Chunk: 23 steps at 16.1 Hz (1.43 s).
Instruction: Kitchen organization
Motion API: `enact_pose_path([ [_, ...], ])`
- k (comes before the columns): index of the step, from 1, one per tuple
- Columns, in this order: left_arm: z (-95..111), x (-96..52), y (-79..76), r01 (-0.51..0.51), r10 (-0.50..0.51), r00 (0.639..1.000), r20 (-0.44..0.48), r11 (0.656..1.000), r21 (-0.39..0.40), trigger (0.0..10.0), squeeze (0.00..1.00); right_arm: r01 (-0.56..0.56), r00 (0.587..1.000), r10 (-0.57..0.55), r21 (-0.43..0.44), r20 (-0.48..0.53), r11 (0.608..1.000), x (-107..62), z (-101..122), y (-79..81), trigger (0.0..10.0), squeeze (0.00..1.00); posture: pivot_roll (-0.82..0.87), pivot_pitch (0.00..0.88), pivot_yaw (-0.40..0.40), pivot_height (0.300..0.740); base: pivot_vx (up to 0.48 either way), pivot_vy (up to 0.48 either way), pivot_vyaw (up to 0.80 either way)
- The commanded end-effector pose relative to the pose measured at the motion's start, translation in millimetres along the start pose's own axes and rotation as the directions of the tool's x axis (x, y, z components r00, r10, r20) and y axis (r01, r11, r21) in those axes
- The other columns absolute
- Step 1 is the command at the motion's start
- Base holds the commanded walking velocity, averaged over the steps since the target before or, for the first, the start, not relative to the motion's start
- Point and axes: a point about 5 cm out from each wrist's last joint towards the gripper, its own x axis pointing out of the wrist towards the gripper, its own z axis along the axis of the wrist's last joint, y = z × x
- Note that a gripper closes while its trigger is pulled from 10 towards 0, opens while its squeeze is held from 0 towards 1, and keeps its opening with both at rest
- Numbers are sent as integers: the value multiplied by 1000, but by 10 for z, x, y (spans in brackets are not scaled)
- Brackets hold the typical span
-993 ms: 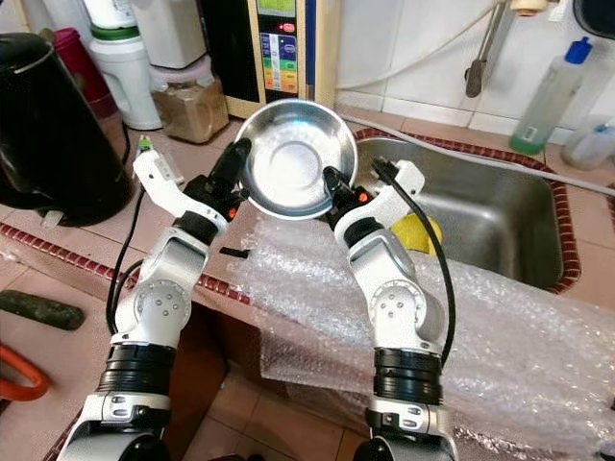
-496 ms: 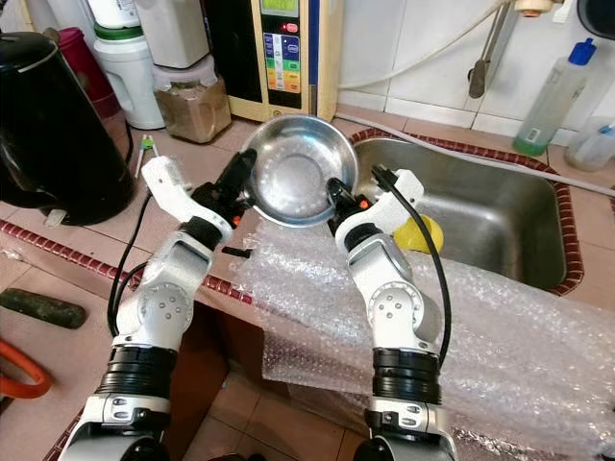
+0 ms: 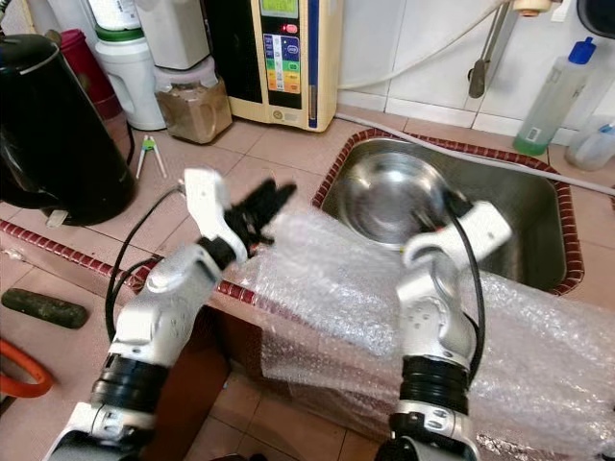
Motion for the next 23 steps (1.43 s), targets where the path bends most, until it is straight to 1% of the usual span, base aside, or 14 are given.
enact_pose_path([
  [1, -57, 0, -21, 21, -20, 999, -45, 999, 39, 10000, 1000, 51, 999, -51, -5, 4, 999, 16, -12, -94, 0, 0, 9, 59, 80, 740, 0, 0, 0],
  [2, -137, -17, -30, 50, -43, 994, -100, 996, 69, 10000, 1000, 88, 996, -88, -22, 15, 996, 38, -1, -164, 0, 0, 10, 59, 80, 740, 0, 0, 0],
  [3, -205, -37, -36, 69, -58, 988, -140, 995, 76, 10000, 1000, 130, 991, -129, -57, 31, 990, 58, 16, -234, 0, 0, 10, 58, 81, 740, 0, 0, 0],
  [5, -281, -66, -47, 89, -70, 981, -181, 991, 100, 10000, 1000, 203, 978, -199, -84, 55, 976, 98, 40, -367, 0, 0, 10, 56, 83, 740, 0, 0, 0],
  [10, -307, -62, -65, 97, -71, 977, -203, 988, 120, 10000, 1000, 256, 966, -252, -70, 65, 964, 202, 53, -562, 0, 0, 13, 56, 89, 740, 0, 0, 0],
  [11, -304, -65, -65, 98, -72, 977, -202, 988, 122, 10000, 1000, 258, 965, -254, -63, 68, 964, 221, 54, -562, 9490, 1000, 13, 57, 89, 740, 0, 0, 0],
  [12, -309, -70, -62, 99, -73, 976, -206, 987, 123, 10000, 1000, 254, 966, -250, -54, 68, 966, 246, 63, -538, 10000, 1000, 12, 58, 89, 740, 0, 0, 0],
  [13, -318, -76, -64, 101, -73, 975, -211, 987, 123, 10000, 1000, 233, 970, -230, -26, 74, 972, 280, 83, -471, 10000, 1000, 12, 58, 90, 740, 0, 0, 0],
  [15, -323, -65, -81, 105, -78, 974, -215, 987, 120, 10000, 1000, 221, 973, -220, -20, 67, 975, 308, 81, -424, 10000, 1000, 14, 59, 88, 740, 0, 0, 0],
  [18, -301, -43, -93, 96, -72, 976, -203, 990, 108, 10000, 1000, 218, 974, -216, -23, 63, 976, 327, 78, -404, 10000, 1000, 15, 59, 86, 740, 0, 0, 0],
  [20, -254, -26, -92, 77, -60, 983, -175, 993, 93, 10000, 1000, 146, 985, -138, -67, 103, 987, 324, 119, -296, 10000, 1000, 15, 62, 86, 740, 0, 0, 0],
  [21, -250, -24, -93, 76, -60, 983, -173, 993, 91, 10000, 1000, 140, 986, -132, -71, 106, 988, 326, 119, -287, 10000, 1000, 15, 62, 86, 740, 0, 0, 0],
  [22, -165, 16, -92, 40, -32, 993, -116, 997, 72, 10000, 1000, -7, 985, 43, -215, 165, 977, 246, 134, -96, 10000, 1000, 14, 66, 85, 740, 0, 0, 0],
  [23, -121, 32, -87, 21, -15, 996, -86, 997, 68, 10000, 1000, -61, 978, 111, -266, 177, 962, 198, 126, -27, 10000, 1000, 11, 65, 83, 740, 0, 0, 0],
])
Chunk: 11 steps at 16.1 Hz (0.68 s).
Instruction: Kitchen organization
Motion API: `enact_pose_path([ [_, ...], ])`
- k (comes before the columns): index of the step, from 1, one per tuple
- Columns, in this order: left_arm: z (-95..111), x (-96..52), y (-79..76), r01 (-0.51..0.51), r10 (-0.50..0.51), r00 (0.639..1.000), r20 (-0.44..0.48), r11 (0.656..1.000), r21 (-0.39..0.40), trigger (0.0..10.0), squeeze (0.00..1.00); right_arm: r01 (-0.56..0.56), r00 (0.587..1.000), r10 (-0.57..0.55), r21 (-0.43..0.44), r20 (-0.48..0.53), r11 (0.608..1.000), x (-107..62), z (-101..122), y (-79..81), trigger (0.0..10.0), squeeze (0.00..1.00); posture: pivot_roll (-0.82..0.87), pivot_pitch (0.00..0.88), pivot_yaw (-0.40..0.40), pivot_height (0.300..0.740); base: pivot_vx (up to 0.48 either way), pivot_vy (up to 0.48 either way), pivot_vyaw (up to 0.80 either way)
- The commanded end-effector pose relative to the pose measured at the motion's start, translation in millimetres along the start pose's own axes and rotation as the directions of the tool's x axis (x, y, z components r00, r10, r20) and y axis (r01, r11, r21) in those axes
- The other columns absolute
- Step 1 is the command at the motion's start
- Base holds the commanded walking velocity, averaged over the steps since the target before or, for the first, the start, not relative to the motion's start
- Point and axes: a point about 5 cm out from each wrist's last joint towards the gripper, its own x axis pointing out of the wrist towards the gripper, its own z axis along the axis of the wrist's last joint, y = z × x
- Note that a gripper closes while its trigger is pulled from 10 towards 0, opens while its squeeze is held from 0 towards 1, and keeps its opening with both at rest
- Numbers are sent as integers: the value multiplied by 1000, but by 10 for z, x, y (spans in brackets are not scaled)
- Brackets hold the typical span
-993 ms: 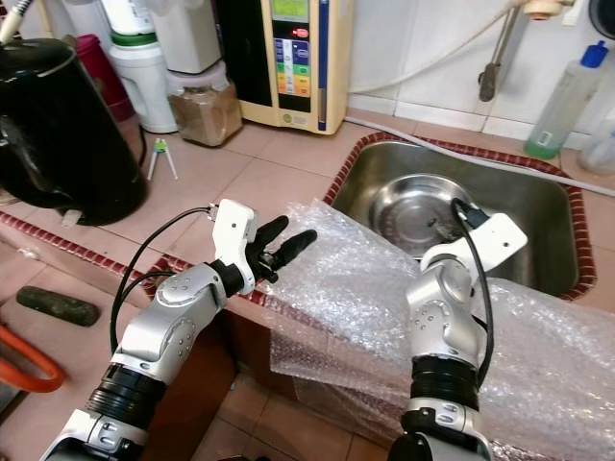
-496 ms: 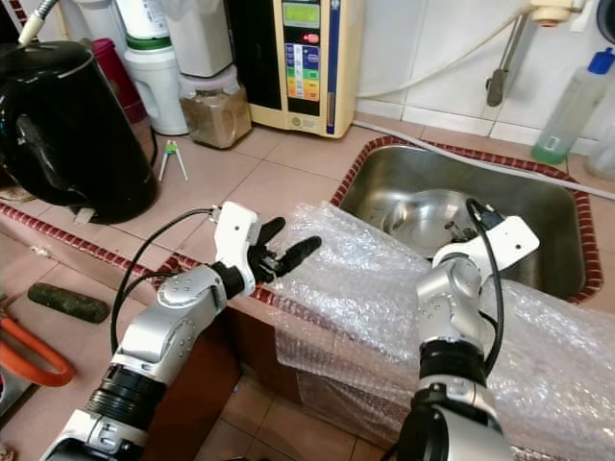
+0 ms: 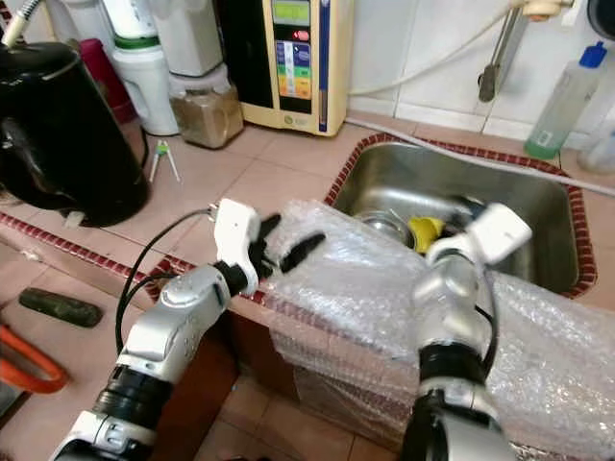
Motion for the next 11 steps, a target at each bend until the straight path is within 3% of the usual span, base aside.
enact_pose_path([
  [1, 158, 23, 20, -19, 18, 997, 69, 1000, 14, 10000, 1000, -65, 997, 67, -30, 45, 997, -34, 72, 102, 10000, 1000, 9, 64, 81, 740, 0, 0, 0],
  [3, 338, 32, 61, -79, 80, 980, 185, 997, -13, 10000, 1000, -186, 977, 194, -98, 84, 978, -179, 111, 198, 10000, 1000, 7, 62, 77, 740, 0, 0, 0],
  [5, 442, 15, 123, -127, 130, 961, 244, 991, -30, 10000, 1000, -297, 939, 321, -184, 122, 937, -319, 174, 282, 10000, 1000, -5, 57, 67, 740, 0, 0, 0],
  [9, 454, -125, 244, -258, 240, 933, 267, 966, 34, 10000, 1000, -369, 880, 443, -339, 173, 865, -582, 311, 211, 10000, 1000, -25, 50, 51, 740, 0, 0, 0],
  [11, 422, -242, 324, -361, 337, 909, 246, 931, 59, 10000, 1000, -393, 854, 486, -383, 187, 836, -684, 456, 112, 10000, 1000, -40, 46, 51, 740, 0, 0, 0],
])
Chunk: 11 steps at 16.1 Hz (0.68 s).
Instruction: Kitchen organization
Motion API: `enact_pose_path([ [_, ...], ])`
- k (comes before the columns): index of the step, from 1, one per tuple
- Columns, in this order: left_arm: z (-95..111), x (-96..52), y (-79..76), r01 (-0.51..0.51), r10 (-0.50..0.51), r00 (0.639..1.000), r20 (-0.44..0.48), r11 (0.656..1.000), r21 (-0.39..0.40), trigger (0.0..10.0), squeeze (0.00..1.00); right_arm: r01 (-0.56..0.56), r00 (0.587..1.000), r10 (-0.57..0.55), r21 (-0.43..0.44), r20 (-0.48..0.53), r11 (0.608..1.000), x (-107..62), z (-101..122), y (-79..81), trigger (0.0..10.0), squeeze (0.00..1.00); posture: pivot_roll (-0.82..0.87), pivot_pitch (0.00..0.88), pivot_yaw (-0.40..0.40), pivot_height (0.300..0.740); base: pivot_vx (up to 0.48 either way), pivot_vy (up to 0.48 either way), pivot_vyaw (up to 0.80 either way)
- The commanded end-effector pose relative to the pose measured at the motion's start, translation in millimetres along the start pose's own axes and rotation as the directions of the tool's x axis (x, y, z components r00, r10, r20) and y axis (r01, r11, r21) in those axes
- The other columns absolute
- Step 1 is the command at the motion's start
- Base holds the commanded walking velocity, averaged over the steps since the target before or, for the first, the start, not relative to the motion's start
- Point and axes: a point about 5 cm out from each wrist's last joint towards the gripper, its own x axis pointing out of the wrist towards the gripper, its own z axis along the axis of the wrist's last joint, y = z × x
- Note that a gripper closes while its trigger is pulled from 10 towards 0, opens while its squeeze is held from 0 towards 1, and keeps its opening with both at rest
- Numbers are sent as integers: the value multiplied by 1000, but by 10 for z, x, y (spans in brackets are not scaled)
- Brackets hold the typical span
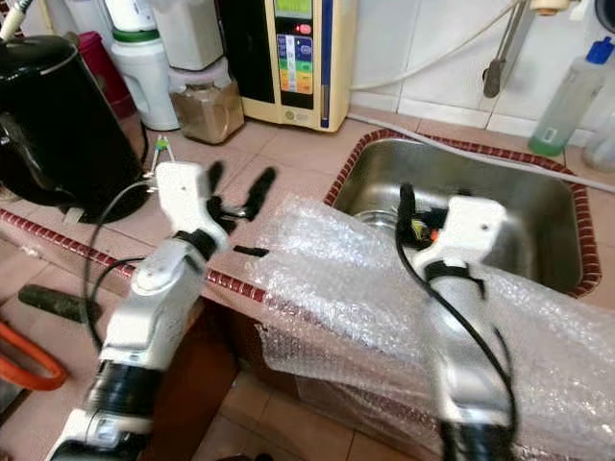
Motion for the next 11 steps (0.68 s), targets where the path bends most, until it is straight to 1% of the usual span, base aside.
enact_pose_path([
  [1, 32, -36, 52, -43, 43, 999, 0, 998, 40, 10000, 1000, -24, 999, 25, -11, 32, 1000, -19, 124, -17, 10000, 1000, -40, 46, 51, 740, 0, 0, 0],
  [3, 19, -127, 153, -106, 106, 994, 3, 990, 88, 10000, 1000, -42, 999, 43, -29, 33, 999, -112, 210, -132, 10000, 1000, -47, 42, 55, 740, 0, 0, 0],
  [4, -4, -159, 190, -126, 127, 992, -5, 986, 107, 10000, 1000, -47, 999, 48, -34, 26, 998, -139, 222, -152, 10000, 1000, -48, 40, 58, 740, 0, 0, 0],
  [5, -76, -274, 282, -175, 181, 983, -33, 975, 139, 10000, 106, -73, 997, 73, -53, 6, 996, -231, 239, -169, 10000, 1000, -52, 40, 62, 740, 0, 0, 0],
  [6, -135, -363, 324, -187, 199, 978, -58, 969, 162, 10000, 0, -89, 996, 88, -70, -19, 994, -301, 224, -169, 10000, 1000, -52, 40, 64, 740, 0, 0, 0],
  [7, -196, -445, 351, -185, 202, 976, -86, 968, 170, 10000, 0, -96, 995, 93, -77, -41, 992, -357, 202, -171, 10000, 620, -51, 41, 62, 740, 0, 0, 0],
  [8, -247, -522, 379, -189, 210, 972, -106, 965, 181, 10000, 0, -96, 994, 92, -78, -63, 992, -399, 178, -179, 10000, 0, -50, 40, 59, 740, 0, 0, 0],
  [9, -335, -680, 432, -185, 215, 965, -149, 963, 195, 10000, 0, -84, 992, 76, -79, -100, 993, -458, 125, -197, 10000, 0, -46, 37, 54, 740, 0, 0, 0],
  [10, -356, -723, 446, -186, 218, 963, -158, 963, 196, 10000, 0, -74, 992, 66, -84, -104, 994, -465, 121, -206, 10000, 0, -41, 31, 48, 740, 0, 0, 0],
  [11, -366, -759, 463, -196, 234, 958, -167, 957, 215, 10000, 0, -58, 994, 49, -88, -99, 994, -465, 126, -217, 10000, 0, -37, 29, 45, 740, 0, 0, 0],
])
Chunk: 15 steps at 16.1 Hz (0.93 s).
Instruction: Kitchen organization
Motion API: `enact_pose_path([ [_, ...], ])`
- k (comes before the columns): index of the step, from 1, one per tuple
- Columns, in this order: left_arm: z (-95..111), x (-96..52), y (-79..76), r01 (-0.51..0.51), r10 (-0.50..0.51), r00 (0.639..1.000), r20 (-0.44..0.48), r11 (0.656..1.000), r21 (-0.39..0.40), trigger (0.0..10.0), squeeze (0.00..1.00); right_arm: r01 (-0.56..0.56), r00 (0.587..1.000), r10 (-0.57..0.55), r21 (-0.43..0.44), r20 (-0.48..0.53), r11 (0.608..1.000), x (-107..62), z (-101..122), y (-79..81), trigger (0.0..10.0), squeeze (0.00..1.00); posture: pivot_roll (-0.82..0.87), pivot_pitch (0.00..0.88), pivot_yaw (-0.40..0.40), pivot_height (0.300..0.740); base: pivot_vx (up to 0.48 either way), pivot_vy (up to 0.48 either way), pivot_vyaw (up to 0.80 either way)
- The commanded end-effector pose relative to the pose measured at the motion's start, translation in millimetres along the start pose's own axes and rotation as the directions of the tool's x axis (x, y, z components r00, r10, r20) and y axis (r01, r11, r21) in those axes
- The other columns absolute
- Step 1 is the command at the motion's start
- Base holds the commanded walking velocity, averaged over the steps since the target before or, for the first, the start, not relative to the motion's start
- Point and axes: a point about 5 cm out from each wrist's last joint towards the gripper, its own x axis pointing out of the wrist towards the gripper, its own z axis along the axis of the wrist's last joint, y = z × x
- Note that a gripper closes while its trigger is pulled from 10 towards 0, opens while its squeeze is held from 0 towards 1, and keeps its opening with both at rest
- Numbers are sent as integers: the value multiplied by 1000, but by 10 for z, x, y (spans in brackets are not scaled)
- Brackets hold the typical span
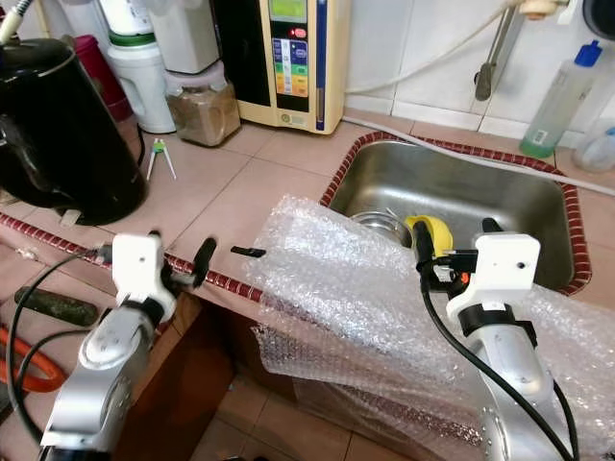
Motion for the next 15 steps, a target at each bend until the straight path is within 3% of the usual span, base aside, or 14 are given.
enact_pose_path([
  [1, 75, -38, 38, -11, 11, 1000, 20, 1000, 4, 10000, 0, 35, 999, -35, -7, 20, 999, -19, 72, -28, 10000, 0, -32, 25, 40, 740, 0, 0, 0],
  [5, 167, -13, 18, 40, -39, 998, 49, 999, -8, 10000, 0, 109, 994, -110, 36, 25, 993, 42, 89, -38, 10000, 0, -15, 4, 30, 740, 0, 0, 0],
  [11, 256, 26, 5, 7, -6, 1000, 24, 1000, -18, 10000, 0, 130, 991, -130, 80, -7, 988, 30, 64, 55, 10000, 0, -31, 25, 45, 740, 0, 0, -726],
  [13, 283, 50, 8, 32, -30, 999, 40, 998, -56, 10000, 0, 130, 991, -131, 95, -1, 987, -18, 76, 70, 10000, 0, -42, 31, 55, 740, 0, 0, -688],
  [15, 310, 90, -19, 29, -28, 999, 40, 999, -35, 10000, 0, 152, 988, -153, 105, -1, 983, -45, 80, 75, 10000, 0, -51, 37, 63, 740, 0, 0, 0],
])
